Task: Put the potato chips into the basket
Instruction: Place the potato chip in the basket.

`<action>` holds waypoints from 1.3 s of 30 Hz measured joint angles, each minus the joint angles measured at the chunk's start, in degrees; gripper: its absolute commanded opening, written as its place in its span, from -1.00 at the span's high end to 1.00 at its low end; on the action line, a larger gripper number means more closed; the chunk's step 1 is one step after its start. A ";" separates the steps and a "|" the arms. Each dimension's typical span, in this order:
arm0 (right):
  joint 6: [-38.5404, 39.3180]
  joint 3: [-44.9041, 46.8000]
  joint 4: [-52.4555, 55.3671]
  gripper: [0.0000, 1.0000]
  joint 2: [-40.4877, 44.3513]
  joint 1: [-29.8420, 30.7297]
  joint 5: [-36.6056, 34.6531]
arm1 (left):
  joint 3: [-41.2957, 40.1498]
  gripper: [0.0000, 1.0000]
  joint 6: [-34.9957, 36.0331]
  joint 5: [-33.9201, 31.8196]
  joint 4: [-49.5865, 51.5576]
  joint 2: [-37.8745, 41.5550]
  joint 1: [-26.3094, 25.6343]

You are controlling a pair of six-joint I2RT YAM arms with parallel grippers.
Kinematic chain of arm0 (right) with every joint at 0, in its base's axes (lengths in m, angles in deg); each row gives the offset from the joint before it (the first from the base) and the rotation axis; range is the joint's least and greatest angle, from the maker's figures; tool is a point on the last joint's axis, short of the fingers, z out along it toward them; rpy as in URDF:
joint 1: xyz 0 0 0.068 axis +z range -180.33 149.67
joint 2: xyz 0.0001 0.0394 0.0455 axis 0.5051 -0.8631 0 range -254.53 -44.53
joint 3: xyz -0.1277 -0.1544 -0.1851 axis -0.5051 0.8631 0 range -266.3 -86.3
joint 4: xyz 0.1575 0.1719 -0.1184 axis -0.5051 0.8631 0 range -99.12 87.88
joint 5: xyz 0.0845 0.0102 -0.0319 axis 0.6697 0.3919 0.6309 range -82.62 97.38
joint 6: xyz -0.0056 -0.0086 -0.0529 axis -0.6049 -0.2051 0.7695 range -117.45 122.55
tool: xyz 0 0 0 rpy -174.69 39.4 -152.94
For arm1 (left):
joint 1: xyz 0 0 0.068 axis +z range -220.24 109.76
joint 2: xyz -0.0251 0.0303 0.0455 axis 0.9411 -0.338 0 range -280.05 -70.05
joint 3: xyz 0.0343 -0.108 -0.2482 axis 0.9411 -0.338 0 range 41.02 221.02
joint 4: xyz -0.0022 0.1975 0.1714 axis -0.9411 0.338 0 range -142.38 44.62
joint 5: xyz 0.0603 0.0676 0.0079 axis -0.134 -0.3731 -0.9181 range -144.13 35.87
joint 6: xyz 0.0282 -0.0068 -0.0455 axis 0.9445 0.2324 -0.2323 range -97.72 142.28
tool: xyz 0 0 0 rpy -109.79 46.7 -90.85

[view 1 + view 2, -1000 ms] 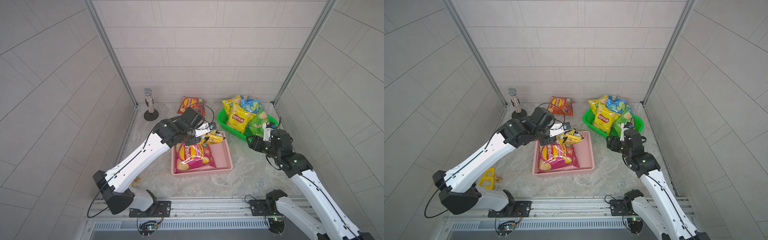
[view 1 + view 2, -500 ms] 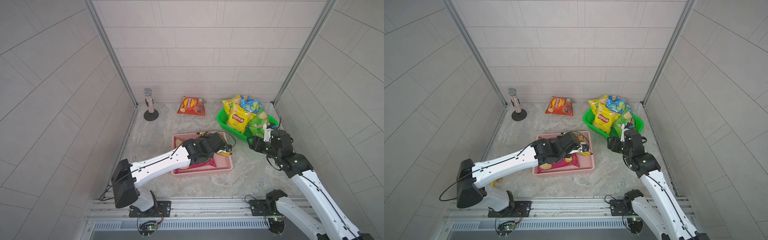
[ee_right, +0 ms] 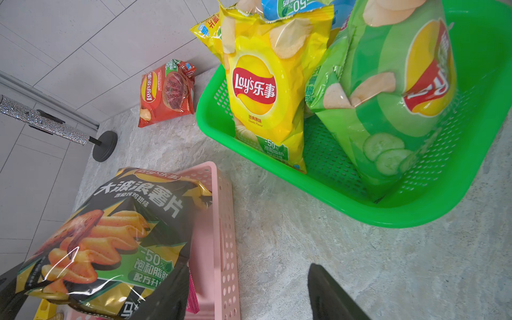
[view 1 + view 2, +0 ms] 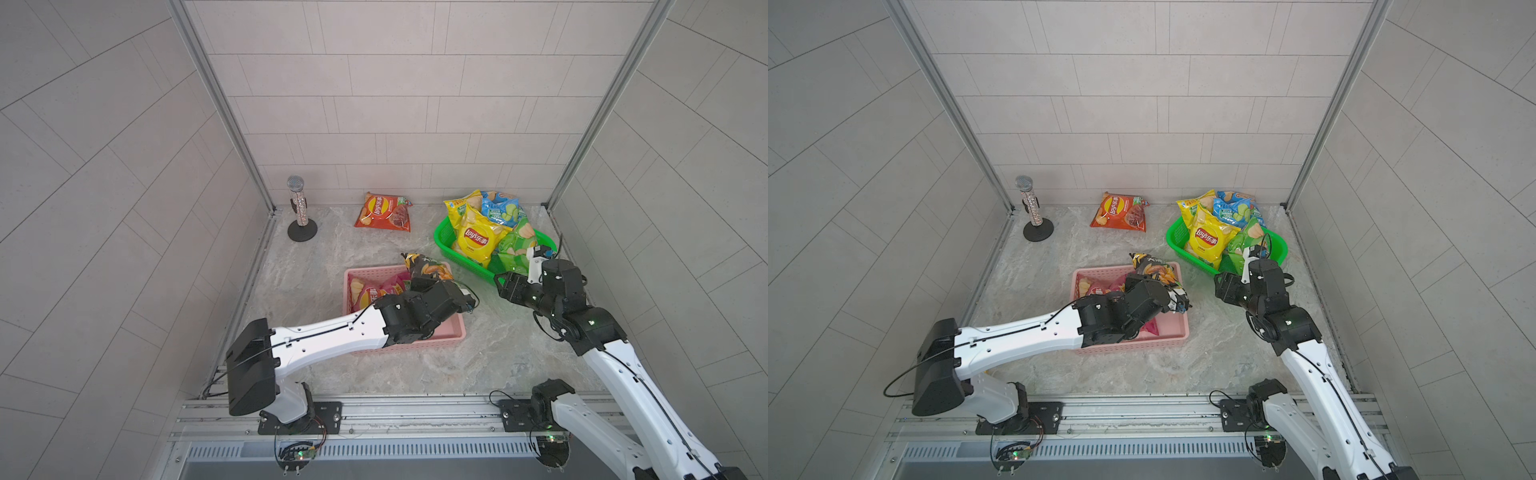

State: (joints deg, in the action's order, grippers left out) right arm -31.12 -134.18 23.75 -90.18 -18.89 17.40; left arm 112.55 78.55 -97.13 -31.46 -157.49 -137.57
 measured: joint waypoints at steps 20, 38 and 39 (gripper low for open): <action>0.42 -1.42 0.87 -0.45 -0.31 -0.52 0.17 | -10.29 1.00 1.42 2.75 -12.09 1.62 -0.28; -0.35 -0.35 -0.85 -0.46 -1.57 -0.52 3.78 | -11.41 -0.55 -6.05 9.75 4.37 2.21 -0.04; -0.46 -0.15 -1.11 -0.46 -1.90 -0.52 4.22 | -10.19 -0.62 -7.13 10.80 6.21 2.43 0.17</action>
State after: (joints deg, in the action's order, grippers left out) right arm -31.58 -134.33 22.63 -92.08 -19.42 21.62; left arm 102.36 71.43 -86.34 -25.25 -155.07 -137.40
